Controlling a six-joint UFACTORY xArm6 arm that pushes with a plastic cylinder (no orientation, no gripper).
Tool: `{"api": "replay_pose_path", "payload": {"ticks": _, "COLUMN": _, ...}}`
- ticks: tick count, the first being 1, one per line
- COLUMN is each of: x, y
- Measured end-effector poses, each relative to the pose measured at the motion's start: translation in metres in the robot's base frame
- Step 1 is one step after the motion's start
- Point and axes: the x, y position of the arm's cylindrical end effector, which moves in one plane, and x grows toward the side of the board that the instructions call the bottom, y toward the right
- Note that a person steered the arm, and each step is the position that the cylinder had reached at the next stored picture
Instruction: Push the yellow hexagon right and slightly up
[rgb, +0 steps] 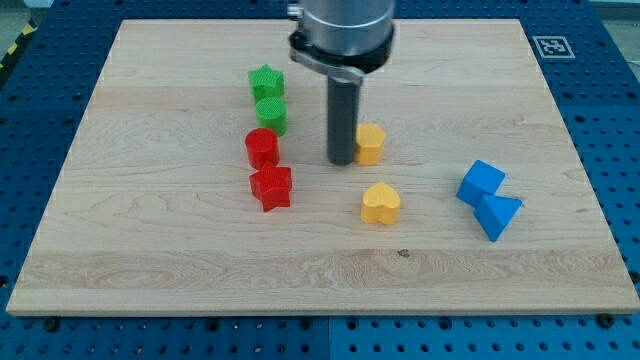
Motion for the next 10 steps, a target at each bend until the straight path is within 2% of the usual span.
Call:
{"api": "replay_pose_path", "payload": {"ticks": 1, "x": 0.0, "y": 0.04}}
{"api": "replay_pose_path", "payload": {"ticks": 5, "x": 0.001, "y": 0.064}}
{"api": "replay_pose_path", "payload": {"ticks": 6, "x": -0.013, "y": 0.068}}
{"api": "replay_pose_path", "payload": {"ticks": 7, "x": -0.044, "y": 0.068}}
{"api": "replay_pose_path", "payload": {"ticks": 8, "x": -0.054, "y": 0.068}}
{"api": "replay_pose_path", "payload": {"ticks": 10, "x": -0.012, "y": 0.048}}
